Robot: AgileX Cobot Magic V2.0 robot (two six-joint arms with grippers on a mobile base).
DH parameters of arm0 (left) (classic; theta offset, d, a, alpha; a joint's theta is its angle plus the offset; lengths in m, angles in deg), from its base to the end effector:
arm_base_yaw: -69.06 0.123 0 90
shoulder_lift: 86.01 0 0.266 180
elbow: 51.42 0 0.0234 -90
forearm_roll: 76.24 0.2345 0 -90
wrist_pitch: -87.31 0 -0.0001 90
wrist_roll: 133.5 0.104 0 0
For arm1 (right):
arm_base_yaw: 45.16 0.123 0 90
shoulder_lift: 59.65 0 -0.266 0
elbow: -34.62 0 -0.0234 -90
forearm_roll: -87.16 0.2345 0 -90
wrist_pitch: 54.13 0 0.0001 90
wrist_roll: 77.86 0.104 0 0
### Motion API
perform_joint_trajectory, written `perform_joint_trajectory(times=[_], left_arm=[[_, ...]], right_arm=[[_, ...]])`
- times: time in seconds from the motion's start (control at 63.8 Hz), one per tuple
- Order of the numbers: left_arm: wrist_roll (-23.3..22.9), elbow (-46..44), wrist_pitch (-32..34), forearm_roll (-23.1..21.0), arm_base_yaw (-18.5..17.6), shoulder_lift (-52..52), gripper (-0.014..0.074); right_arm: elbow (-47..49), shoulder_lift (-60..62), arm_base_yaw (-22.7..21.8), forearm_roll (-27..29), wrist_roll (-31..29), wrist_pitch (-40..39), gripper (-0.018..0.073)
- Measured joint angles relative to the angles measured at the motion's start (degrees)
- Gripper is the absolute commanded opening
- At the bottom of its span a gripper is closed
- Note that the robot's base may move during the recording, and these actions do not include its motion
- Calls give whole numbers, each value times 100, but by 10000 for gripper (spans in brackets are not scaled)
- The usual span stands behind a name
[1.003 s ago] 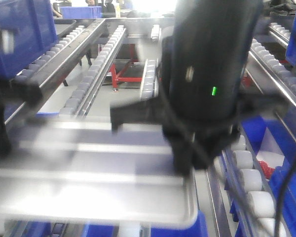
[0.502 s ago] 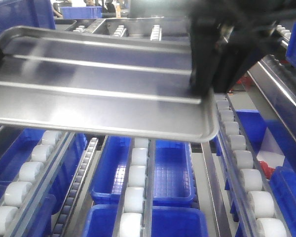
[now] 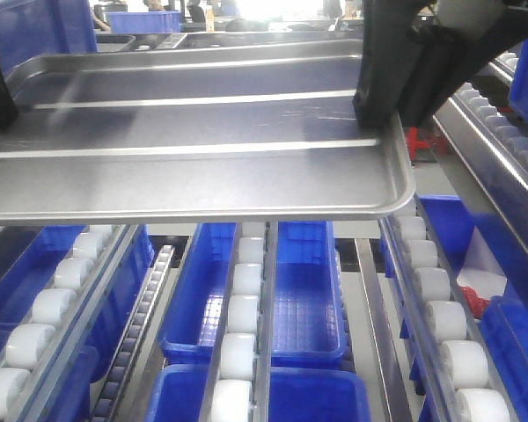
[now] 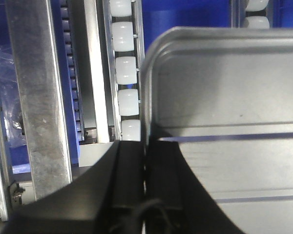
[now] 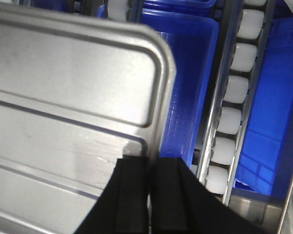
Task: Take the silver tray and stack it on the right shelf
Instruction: 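Hold the lifted tray with both grippers while the base drives to another shelf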
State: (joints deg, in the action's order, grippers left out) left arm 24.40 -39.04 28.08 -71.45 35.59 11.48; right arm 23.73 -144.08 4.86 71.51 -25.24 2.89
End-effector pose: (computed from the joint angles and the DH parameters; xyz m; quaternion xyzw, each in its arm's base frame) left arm 0.2096 -0.1296 0.2968 0.1092 0.9677 -0.0691 0.2165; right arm 0.1840 0.1828 0.3004 -0.0228 0.9627 0.1045 0.2484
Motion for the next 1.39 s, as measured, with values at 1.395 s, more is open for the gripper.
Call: perform_joint_trajectory(times=[1.395], left_arm=[[0, 0, -19, -68, -26, 0, -94]], right_arm=[[3, 0, 0, 2, -9, 137, 57]])
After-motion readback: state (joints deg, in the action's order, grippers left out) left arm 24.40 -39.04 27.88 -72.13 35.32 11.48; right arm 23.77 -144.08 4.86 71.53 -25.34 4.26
